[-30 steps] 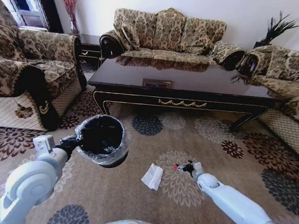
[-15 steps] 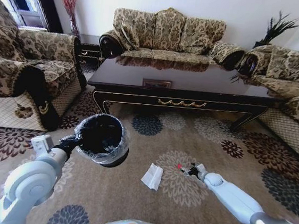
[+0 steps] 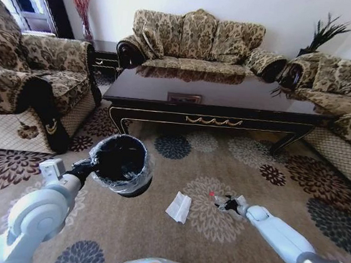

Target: Move to the front of the table and pick up the trash from the floor, then place it into the trash bin.

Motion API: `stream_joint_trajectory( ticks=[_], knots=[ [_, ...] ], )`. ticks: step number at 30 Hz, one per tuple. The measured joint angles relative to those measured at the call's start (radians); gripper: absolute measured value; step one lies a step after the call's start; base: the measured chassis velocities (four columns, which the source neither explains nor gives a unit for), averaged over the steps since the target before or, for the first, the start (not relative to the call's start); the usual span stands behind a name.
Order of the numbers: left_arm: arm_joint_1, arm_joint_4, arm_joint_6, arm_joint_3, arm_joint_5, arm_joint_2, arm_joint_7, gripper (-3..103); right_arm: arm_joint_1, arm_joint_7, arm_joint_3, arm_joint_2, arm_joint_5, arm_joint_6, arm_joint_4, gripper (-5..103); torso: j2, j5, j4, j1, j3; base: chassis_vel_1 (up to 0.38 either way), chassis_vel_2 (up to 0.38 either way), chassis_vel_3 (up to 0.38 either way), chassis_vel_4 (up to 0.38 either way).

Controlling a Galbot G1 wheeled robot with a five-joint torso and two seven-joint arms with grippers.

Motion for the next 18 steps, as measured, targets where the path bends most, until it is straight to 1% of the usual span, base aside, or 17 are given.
stream_joint_trajectory(
  ticks=[2, 3, 7, 8, 9, 10, 11, 12, 14, 15, 17, 18],
  knots=[
    [0.001, 0.000, 0.000, -0.001, 0.000, 0.003, 0.000, 4, -0.002, 0.000, 0.003, 0.005, -0.001, 0.002, -0.004, 95, 0.000, 0.0001, 0.0000, 0.000, 0.000, 0.000, 0.000, 0.000, 0.000],
    [0.001, 0.000, 0.000, -0.001, 0.000, 0.003, 0.000, 4, -0.002, 0.000, 0.003, 0.005, -0.001, 0.002, -0.004, 95, 0.000, 0.0001, 0.0000, 0.000, 0.000, 0.000, 0.000, 0.000, 0.000],
    [0.002, 0.000, 0.001, -0.002, 0.000, 0.004, 0.000, 4, -0.003, -0.004, 0.003, 0.005, -0.002, 0.008, 0.001, 74, 0.000, 0.0000, 0.0001, 0.000, 0.000, 0.000, 0.000, 0.000, 0.000],
    [0.002, 0.000, 0.001, -0.002, 0.000, 0.004, 0.000, 4, -0.003, -0.004, 0.003, 0.005, -0.002, 0.008, 0.001, 74, 0.000, 0.0000, 0.0001, 0.000, 0.000, 0.000, 0.000, 0.000, 0.000],
    [0.003, 0.000, 0.001, 0.001, 0.001, 0.003, 0.000, 4, -0.005, -0.004, 0.003, 0.003, -0.001, 0.009, 0.006, 68, 0.000, 0.0000, 0.0001, 0.000, 0.000, 0.000, 0.000, 0.000, 0.000],
    [0.003, 0.000, 0.001, 0.003, 0.001, 0.001, 0.000, 4, -0.006, -0.004, 0.003, 0.002, -0.001, 0.009, 0.008, 68, 0.000, 0.0000, 0.0001, 0.000, 0.000, 0.000, 0.000, 0.000, 0.000],
    [0.002, 0.000, 0.001, 0.008, 0.003, -0.002, 0.000, 4, -0.009, -0.004, 0.006, -0.002, -0.001, 0.011, 0.011, 63, 0.000, -0.0001, 0.0001, 0.000, 0.000, 0.000, 0.000, 0.000, 0.000],
    [0.002, 0.000, 0.001, 0.008, 0.003, -0.002, 0.000, 4, -0.009, -0.004, 0.006, -0.002, -0.001, 0.011, 0.011, 63, 0.000, -0.0001, 0.0001, 0.000, 0.000, 0.000, 0.000, 0.000, 0.000],
    [0.000, 0.000, 0.001, 0.013, 0.005, -0.003, 0.000, 4, -0.012, -0.002, 0.011, -0.006, -0.001, 0.014, 0.011, 51, 0.000, 0.0000, 0.0000, 0.000, 0.000, 0.000, 0.000, 0.000, 0.000],
    [0.000, 0.000, 0.001, 0.013, 0.005, -0.003, 0.000, 4, -0.012, -0.002, 0.011, -0.006, -0.001, 0.014, 0.011, 51, 0.000, 0.0000, 0.0000, 0.000, 0.000, 0.000, 0.000, 0.000, 0.000],
    [-0.001, 0.000, 0.001, 0.013, 0.005, -0.002, 0.000, 4, -0.015, -0.001, 0.018, -0.008, -0.002, 0.018, 0.010, 41, 0.000, 0.0000, 0.0001, 0.000, 0.000, 0.000, 0.000, 0.000, 0.000],
    [-0.001, 0.000, 0.001, 0.013, 0.005, -0.002, 0.000, 4, -0.017, 0.000, 0.022, -0.009, -0.002, 0.020, 0.011, 37, 0.000, 0.0000, 0.0001, 0.000, 0.000, 0.000, 0.000, 0.000, 0.000]
  ],
)
